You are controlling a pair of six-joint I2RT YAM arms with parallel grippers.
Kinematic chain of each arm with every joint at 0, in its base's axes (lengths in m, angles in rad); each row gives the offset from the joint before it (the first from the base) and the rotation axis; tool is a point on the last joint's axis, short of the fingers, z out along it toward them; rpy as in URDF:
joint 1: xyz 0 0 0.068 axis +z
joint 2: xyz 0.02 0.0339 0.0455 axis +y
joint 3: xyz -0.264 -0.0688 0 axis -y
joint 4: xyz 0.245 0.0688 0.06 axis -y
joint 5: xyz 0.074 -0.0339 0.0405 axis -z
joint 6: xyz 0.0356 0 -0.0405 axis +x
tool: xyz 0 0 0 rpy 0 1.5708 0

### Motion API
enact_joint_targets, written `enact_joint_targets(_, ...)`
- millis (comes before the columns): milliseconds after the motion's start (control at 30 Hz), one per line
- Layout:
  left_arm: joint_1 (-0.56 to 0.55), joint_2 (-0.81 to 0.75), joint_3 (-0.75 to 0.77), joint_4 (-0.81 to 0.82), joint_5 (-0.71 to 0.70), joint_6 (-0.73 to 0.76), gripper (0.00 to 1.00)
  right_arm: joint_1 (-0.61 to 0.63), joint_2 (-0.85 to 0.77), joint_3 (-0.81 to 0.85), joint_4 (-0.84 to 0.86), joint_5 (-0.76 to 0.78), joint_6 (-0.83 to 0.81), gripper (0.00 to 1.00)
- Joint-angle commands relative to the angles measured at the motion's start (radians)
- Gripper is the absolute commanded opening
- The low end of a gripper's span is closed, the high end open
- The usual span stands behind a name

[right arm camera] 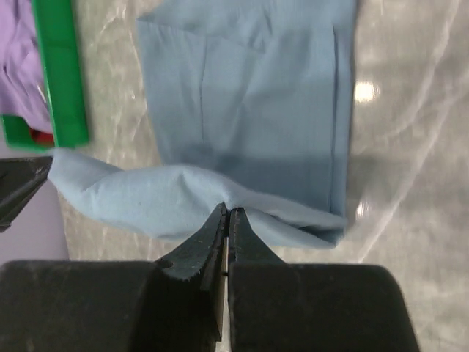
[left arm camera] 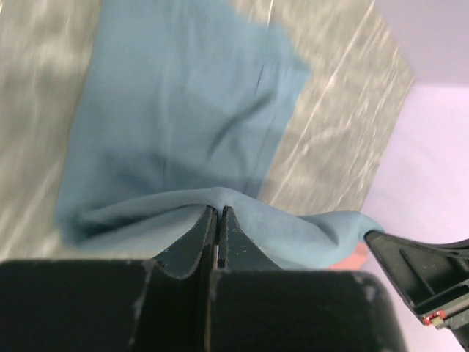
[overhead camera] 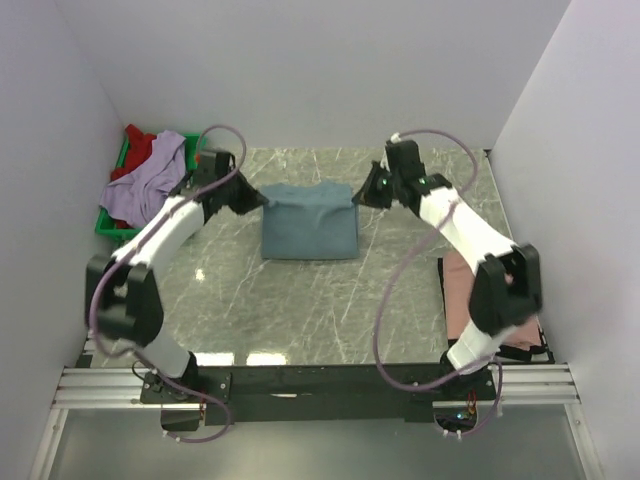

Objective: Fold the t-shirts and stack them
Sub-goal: Fold the tshirt, then neatly place the folded tshirt to the corner

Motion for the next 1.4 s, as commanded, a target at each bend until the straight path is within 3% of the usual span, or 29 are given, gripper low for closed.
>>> enact_joint_targets(0,0.050,0.170,0.174,0.067,0.079,0.049,0.00,-0.043,0.210,0.250,-0.017,-0.065,-0.052,0.00)
enact_joint_targets(200,0.122,0.544,0.488,0.081,0.154,0.064,0.00,-0.107,0.647,0.708,-0.074,-0.168,-0.048,0.01)
enact_joint_targets(300,0.157,0.682,0.591,0.136,0.214,0.056,0.23,-0.129,0.827,0.920,-0.103,-0.194,-0.032,0.28)
enact_joint_targets(333,0.172,0.707,0.613,0.144,0.222,0.058,0.32,-0.141,0.854,0.950,-0.119,-0.194,-0.032,0.50)
enact_joint_targets(433,0.202,0.710,0.592,0.209,0.216,0.061,0.56,-0.170,0.863,0.944,-0.081,-0.193,-0.035,0.74)
enact_joint_targets(700,0.203,0.546,0.472,0.172,0.122,0.093,0.56,-0.186,0.640,0.643,-0.025,-0.145,-0.080,0.75)
enact_joint_targets(900,0.133,0.492,0.378,0.119,0.044,0.165,0.41,-0.154,0.533,0.424,0.039,-0.121,-0.124,0.74)
enact_joint_targets(1367,0.054,0.552,0.312,0.079,0.022,0.207,0.27,-0.089,0.633,0.426,0.018,-0.090,-0.173,0.74)
